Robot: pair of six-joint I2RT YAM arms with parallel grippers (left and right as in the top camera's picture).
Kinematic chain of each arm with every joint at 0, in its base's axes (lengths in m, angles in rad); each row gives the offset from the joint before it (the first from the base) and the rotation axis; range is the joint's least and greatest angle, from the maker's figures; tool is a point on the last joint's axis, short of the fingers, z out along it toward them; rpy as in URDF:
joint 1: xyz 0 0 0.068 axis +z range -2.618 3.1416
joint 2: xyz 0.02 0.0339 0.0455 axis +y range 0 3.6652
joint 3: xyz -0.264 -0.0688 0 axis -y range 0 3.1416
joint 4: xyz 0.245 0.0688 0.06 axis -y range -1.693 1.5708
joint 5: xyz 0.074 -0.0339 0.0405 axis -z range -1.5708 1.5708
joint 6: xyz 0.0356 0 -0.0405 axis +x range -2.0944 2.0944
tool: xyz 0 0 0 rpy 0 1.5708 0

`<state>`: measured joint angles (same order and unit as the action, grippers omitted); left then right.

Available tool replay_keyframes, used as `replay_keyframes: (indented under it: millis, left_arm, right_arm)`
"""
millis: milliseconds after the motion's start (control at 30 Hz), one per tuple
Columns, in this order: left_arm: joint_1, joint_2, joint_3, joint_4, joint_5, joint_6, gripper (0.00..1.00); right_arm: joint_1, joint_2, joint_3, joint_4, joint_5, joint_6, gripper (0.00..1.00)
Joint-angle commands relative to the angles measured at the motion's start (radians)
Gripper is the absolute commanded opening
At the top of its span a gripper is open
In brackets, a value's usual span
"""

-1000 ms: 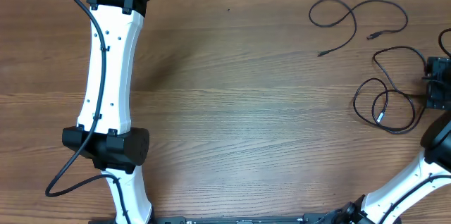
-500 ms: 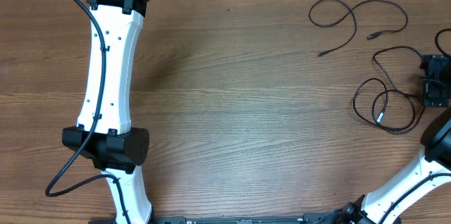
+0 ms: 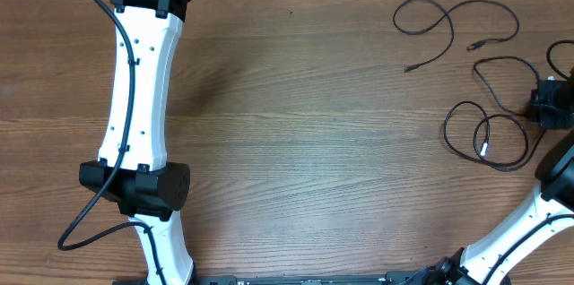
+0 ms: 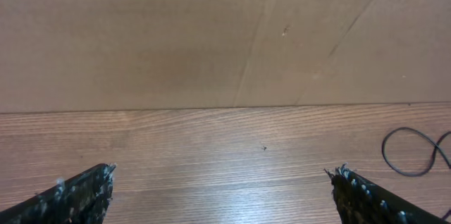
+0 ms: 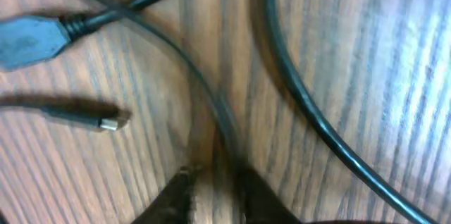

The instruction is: Untangle cables

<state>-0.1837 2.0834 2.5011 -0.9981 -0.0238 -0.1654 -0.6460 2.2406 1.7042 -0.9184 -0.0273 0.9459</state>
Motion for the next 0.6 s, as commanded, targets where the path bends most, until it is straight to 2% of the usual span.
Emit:
replay_keyframes:
  millis: [0, 100, 267, 567]
  left_arm:
    - [-0.008, -0.017, 0.016, 0.003, 0.018, -0.019, 0.99]
    - [-0.008, -0.017, 0.016, 0.003, 0.018, -0.019, 0.99]
    - [-0.008, -0.017, 0.016, 0.003, 0.042, -0.026, 1.0]
    - [-0.008, -0.017, 0.016, 0.003, 0.051, -0.045, 0.99]
  right_arm:
    - [0.005, 0.012, -0.003, 0.01, -0.001, 0.002, 0.12]
    - [0.005, 0.012, -0.003, 0.051, -0.001, -0.013, 0.08]
    - [0.0, 0.012, -0.003, 0.175, 0.014, -0.085, 0.09]
    - [-0.038, 0.012, -0.003, 0.201, 0.151, -0.116, 0.09]
